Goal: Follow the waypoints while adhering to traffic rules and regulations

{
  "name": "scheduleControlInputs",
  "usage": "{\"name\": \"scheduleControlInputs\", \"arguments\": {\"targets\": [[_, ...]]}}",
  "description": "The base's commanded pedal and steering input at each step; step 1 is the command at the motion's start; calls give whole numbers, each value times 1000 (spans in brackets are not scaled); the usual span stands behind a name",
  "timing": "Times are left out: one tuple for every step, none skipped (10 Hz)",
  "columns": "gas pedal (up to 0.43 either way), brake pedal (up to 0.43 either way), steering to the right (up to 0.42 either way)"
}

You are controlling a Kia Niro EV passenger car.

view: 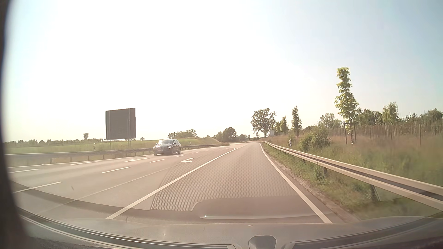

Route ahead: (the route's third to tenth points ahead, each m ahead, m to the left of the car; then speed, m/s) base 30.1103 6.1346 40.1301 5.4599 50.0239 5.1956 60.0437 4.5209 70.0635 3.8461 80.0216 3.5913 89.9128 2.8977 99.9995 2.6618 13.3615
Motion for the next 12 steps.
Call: {"name": "scheduleControlInputs", "arguments": {"targets": [[441, 6, 13], [441, 6, 12], [441, 6, 11], [441, 6, 10], [441, 6, 10], [441, 6, 9], [441, 6, 9], [441, 6, 9], [441, 6, 9], [441, 6, 9], [441, 6, 9], [441, 6, 9]]}}
